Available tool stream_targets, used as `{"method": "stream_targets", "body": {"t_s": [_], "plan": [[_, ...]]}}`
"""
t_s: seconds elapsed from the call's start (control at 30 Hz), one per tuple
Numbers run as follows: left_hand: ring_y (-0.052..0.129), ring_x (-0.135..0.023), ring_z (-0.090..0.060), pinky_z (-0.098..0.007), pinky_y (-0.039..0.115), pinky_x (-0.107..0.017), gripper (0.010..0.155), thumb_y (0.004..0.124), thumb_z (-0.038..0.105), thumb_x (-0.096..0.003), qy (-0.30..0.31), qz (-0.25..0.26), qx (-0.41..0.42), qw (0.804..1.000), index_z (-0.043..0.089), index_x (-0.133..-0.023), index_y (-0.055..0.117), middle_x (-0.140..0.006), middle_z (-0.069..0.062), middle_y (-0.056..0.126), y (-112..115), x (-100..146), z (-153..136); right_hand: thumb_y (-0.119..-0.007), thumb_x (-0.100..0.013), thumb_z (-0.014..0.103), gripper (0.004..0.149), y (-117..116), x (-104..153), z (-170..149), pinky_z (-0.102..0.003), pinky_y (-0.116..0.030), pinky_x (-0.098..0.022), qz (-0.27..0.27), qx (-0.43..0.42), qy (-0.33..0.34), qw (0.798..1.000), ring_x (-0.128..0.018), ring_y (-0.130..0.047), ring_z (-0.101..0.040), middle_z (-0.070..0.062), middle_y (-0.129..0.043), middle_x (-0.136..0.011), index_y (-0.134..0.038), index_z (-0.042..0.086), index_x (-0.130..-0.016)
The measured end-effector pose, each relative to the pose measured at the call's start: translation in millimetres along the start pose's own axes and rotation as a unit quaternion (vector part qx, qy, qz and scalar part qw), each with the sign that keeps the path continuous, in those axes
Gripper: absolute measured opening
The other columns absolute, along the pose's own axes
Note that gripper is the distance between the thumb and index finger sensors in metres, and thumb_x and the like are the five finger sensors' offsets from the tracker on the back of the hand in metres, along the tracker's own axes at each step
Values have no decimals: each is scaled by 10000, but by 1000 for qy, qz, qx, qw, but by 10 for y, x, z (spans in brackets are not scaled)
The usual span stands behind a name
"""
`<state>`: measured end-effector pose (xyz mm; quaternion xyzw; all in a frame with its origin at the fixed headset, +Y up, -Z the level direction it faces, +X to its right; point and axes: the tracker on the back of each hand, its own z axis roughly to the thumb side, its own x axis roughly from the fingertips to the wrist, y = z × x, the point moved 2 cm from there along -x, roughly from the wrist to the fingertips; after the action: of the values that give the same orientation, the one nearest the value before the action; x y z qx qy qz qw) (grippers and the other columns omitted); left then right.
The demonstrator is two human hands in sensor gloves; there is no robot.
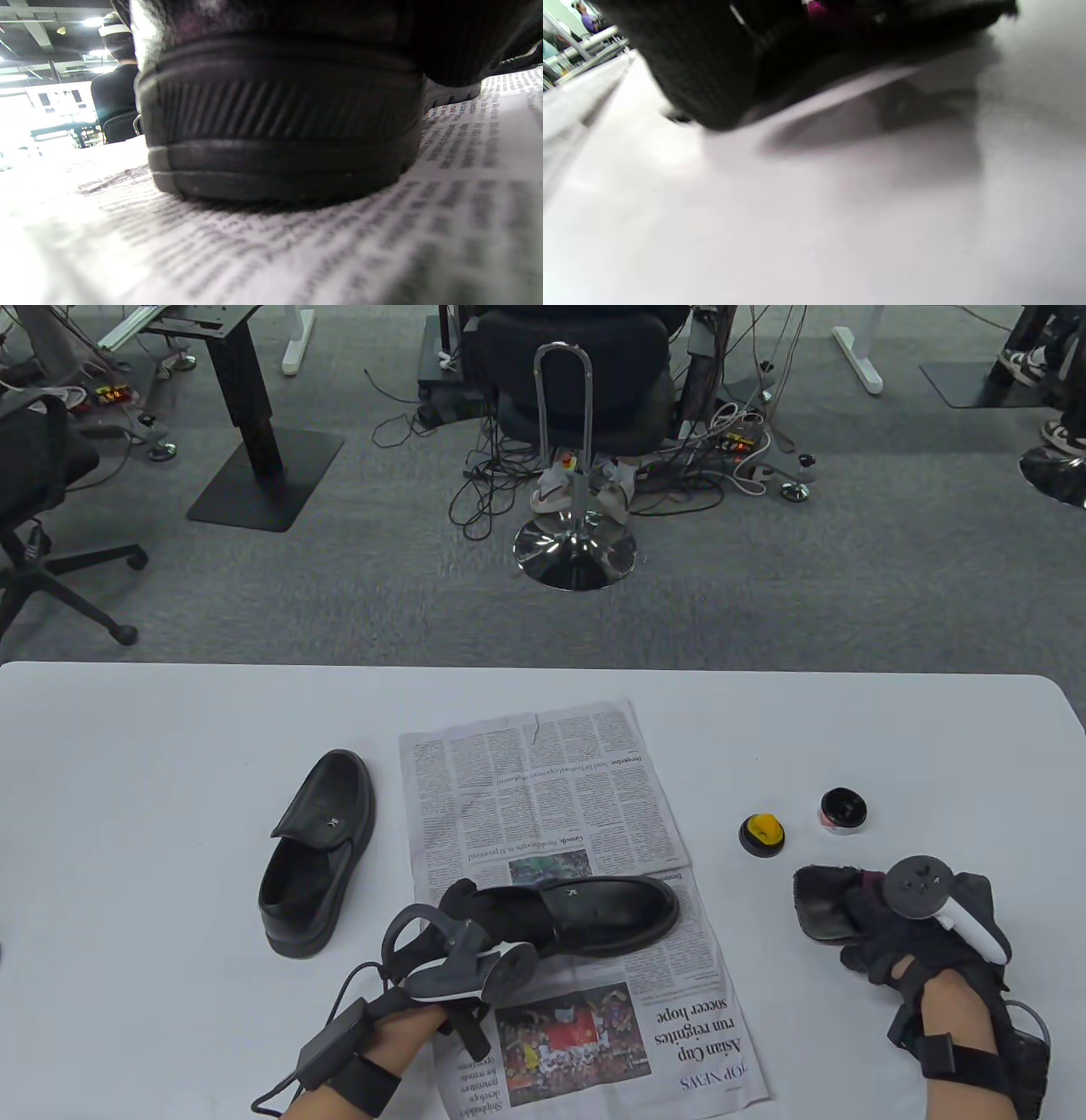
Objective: Dip and apply built-in sponge shoe polish on shoes
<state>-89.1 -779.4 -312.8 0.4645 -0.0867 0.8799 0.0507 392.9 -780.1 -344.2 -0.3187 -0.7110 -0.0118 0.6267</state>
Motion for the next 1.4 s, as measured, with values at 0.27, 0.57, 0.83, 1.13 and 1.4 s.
{"method": "stream_targets", "body": {"t_s": [0.27, 0.57, 0.83, 1.13, 1.4], "plan": [[896, -582, -97, -588, 612, -740, 351, 799, 622, -407, 0, 0, 1, 1000, 456, -716, 801, -510, 195, 927, 0, -1, 0, -903, -401, 457, 748, 782, 651, 435, -702, -488, -680, -372, -73, 148, 913, -1003, -509, -540, -165, -525, -1081, -623, 183, -1037], [895, -583, -97, -586, 611, -740, 351, 800, 623, -407, 1, 1, 3, 1000, 456, -716, 802, -509, 196, 926, 2, -1, -2, -915, -392, 426, 693, 668, 284, 1480, -672, -551, -678, -348, 94, 210, 909, -966, -664, -494, -126, -695, -1007, -674, 214, -1007], [895, -582, -98, -585, 611, -740, 351, 800, 625, -408, 2, 2, 5, 1000, 456, -715, 803, -508, 196, 926, 6, -4, -6, -945, -355, 423, 571, 368, -568, 1596, -600, -722, -612, -286, 186, 132, 931, -741, -950, -403, -103, -893, -828, -841, 217, -877], [894, -583, -98, -587, 608, -741, 351, 800, 626, -409, 3, 4, 6, 1000, 455, -716, 803, -508, 195, 925, 7, -2, -7, -975, -335, 337, 544, 172, -1042, 1449, -569, -769, -579, -211, 205, 56, 954, -622, -1013, -346, -83, -941, -749, -858, 227, -855], [894, -584, -97, -586, 609, -741, 352, 801, 626, -407, 3, 4, 5, 1000, 455, -715, 802, -508, 196, 926, 7, -1, -7, -962, -332, 262, 444, 355, -963, 1251, -551, -787, -572, -249, 126, 68, 958, -542, -1027, -321, -56, -963, -699, -920, 254, -775]]}}
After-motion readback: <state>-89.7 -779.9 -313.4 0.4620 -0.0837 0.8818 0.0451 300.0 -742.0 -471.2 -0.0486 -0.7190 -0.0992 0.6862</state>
